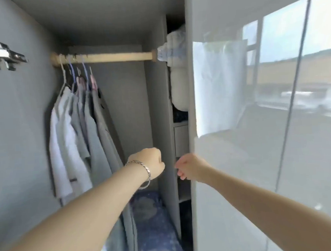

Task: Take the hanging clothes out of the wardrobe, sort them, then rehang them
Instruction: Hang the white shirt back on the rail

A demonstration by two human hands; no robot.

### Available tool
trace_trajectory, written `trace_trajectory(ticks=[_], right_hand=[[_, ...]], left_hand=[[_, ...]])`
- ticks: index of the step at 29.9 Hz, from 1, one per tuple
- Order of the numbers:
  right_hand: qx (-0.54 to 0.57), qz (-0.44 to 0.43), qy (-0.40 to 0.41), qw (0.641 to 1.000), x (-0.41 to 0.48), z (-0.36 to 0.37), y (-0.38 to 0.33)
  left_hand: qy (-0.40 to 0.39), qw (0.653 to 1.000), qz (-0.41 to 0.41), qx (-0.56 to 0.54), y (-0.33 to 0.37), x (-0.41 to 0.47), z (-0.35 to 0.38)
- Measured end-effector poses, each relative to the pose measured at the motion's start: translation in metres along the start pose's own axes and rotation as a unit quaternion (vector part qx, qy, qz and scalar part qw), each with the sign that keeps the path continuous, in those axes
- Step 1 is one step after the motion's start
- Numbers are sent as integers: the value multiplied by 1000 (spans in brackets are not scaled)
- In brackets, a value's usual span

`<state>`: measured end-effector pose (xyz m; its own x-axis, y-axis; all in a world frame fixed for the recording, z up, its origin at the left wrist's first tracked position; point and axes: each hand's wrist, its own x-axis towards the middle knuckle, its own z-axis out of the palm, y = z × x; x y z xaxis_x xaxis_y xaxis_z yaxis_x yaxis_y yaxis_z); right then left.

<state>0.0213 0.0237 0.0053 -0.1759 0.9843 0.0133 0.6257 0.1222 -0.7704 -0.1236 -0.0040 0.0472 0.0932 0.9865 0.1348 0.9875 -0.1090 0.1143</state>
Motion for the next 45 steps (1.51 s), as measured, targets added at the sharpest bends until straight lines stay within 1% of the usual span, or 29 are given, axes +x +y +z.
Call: trace_trajectory(ticks=[2, 3, 5, 7, 9, 11, 14, 15, 17, 19, 21, 24, 28, 30, 34, 35, 37, 39, 41, 43, 45], right_hand=[[-39, 39, -1, 998, -49, -13, 48], [-43, 73, 11, 996, -80, -22, 78], [-68, 124, 25, 990, -132, -37, 123], [-96, 190, 58, 975, -200, -59, 170], [-116, 263, 94, 953, -273, -80, 212], [-120, 330, 123, 928, -348, -95, 249], [-132, 421, 165, 882, -458, -106, 299], [-115, 453, 181, 865, -494, -108, 313], [-84, 514, 204, 829, -563, -109, 337], [-52, 566, 235, 789, -637, -102, 352], [-16, 602, 263, 754, -688, -95, 360], [37, 659, 303, 688, -759, -77, 372], [109, 721, 362, 582, -824, -42, 380], [141, 743, 404, 514, -848, -17, 380], [198, 759, 481, 392, -876, 37, 375], [213, 760, 499, 359, -881, 50, 373], [232, 759, 524, 308, -893, 72, 370], [246, 761, 538, 267, -906, 95, 368], [257, 763, 544, 235, -919, 112, 367], [269, 765, 543, 218, -937, 128, 371], [275, 768, 540, 207, -959, 141, 381]], left_hand=[[-67, 996, 59, -3, 42, -15, 32], [-99, 990, 97, 2, 72, -25, 50], [-140, 979, 146, -5, 116, -43, 80], [-185, 961, 202, -31, 177, -70, 112], [-230, 936, 262, -49, 239, -106, 141], [-258, 910, 321, -47, 300, -147, 168], [-263, 874, 406, -38, 384, -214, 201], [-259, 865, 429, -39, 409, -238, 209], [-254, 842, 474, -37, 454, -286, 222], [-249, 812, 527, -19, 496, -337, 235], [-250, 791, 559, -19, 523, -372, 243], [-267, 750, 604, -19, 565, -427, 257], [-299, 680, 669, -12, 603, -489, 282], [-308, 631, 712, 5, 621, -521, 298], [-334, 559, 758, 41, 635, -566, 326], [-339, 542, 767, 55, 639, -576, 334], [-357, 525, 770, 65, 645, -593, 344], [-391, 506, 765, 69, 649, -614, 354], [-414, 481, 769, 79, 651, -636, 361], [-417, 458, 779, 97, 652, -661, 370], [-419, 448, 782, 113, 657, -690, 381]])
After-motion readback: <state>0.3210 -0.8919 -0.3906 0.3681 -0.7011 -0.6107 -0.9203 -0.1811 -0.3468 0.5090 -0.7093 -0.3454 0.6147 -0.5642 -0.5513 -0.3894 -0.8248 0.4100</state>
